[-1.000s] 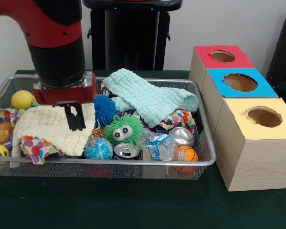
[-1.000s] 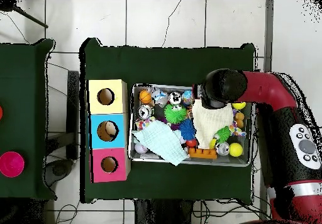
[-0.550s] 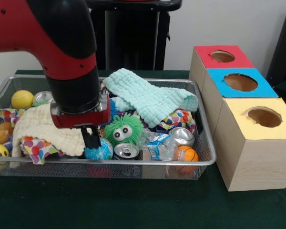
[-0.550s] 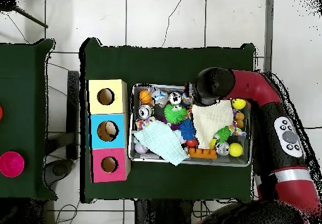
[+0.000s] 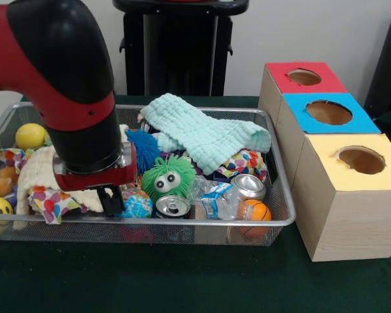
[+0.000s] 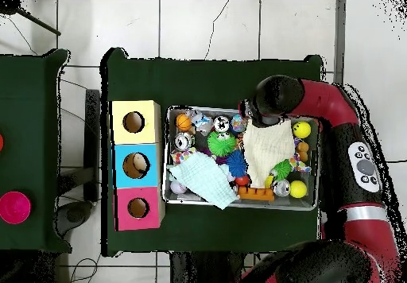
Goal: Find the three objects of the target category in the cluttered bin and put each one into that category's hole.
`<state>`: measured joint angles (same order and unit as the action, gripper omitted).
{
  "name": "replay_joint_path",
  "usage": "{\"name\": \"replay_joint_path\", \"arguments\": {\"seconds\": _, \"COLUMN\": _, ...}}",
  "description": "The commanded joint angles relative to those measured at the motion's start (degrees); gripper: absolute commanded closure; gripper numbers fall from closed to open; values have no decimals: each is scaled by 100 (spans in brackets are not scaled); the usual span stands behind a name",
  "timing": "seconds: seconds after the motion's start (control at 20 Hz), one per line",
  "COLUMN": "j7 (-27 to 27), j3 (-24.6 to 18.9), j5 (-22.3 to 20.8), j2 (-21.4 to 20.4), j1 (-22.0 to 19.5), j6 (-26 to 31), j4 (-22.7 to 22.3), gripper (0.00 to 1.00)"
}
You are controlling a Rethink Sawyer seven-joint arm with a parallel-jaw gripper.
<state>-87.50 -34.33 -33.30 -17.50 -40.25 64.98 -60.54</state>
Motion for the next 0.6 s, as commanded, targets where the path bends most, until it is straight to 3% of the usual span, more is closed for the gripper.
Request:
{"name": "replay_joint_path", "arguments": {"seconds": 0.05, "j7": 2053, "j3": -110, "j5": -240, "j2": -16, "j1": -19, "j6": 633, "j4": 367, "gripper": 100}}
{"name": "replay_joint_path", "arguments": {"seconds": 0.6, "j7": 1800, "j3": 78, "j5": -110, "j2": -528, "j1": -165, "j6": 487, "j4": -358, "gripper": 100}}
